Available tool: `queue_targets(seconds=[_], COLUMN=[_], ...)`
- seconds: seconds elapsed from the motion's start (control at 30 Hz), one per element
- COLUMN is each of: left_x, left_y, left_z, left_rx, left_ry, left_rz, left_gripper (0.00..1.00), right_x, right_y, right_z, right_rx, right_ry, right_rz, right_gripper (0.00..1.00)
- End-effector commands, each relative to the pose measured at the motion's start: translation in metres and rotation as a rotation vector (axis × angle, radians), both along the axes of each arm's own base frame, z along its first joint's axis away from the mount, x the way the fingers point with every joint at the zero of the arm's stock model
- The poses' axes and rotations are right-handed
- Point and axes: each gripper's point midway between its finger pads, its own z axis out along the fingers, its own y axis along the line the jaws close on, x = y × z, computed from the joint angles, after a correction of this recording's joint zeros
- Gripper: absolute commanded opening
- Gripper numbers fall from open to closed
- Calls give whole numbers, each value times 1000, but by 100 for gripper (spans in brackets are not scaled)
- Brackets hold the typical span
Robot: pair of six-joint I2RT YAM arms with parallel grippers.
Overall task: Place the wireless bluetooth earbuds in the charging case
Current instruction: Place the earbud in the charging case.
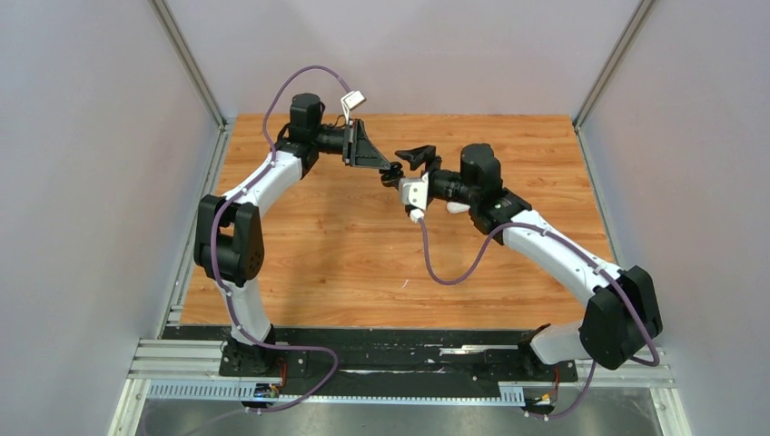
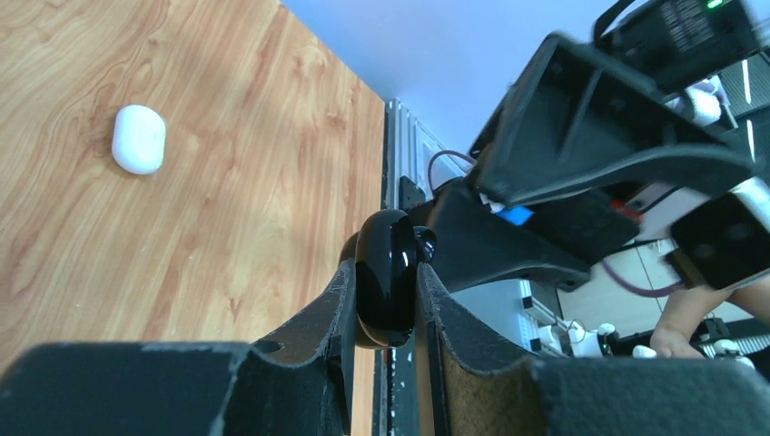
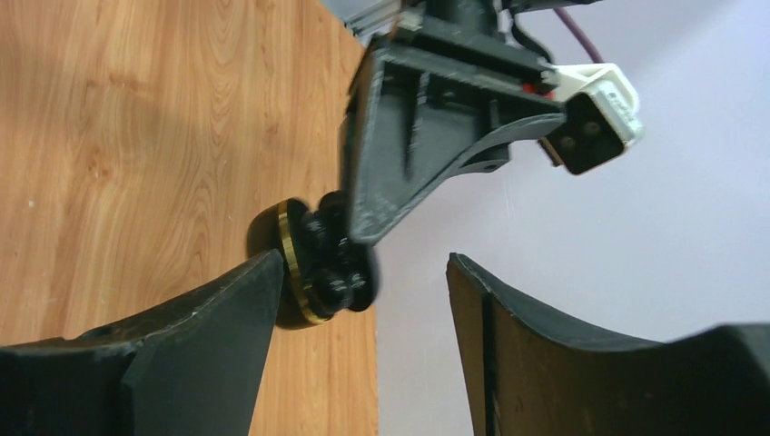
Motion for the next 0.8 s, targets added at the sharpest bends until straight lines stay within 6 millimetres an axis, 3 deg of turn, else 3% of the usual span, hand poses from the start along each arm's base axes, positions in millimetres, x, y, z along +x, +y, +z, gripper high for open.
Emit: queue_targets(seconds=[0.0,0.07,0.23,0.4,0.5,0.77], left_x=[-4,-4,3,2,-4,-10], left_y=[2,3,4,5,8,10], left_z=[6,3,-4,-2,-7,-9], left_rx=[-6,6,27,26,37,47], left_ry=[-50,-55,-79,-123,-118,-128], left_rz=[-23,-20,-13,-21,-30,-25], left_gripper=[0,0,0,0,0,0], right_x=[-9,-20,-38,-22,-14,-15], right_y=[2,-5,-16,-28,-28,-25], right_z=[32,24,-1,-4,-7,-13], right_rx=[92,87,67,156,167,146], right_ry=[259,463,791,1088,1174,1173], right_rz=[-9,-24,-66,-92,-66,-21], right_gripper=[72,80,82,82,79,77])
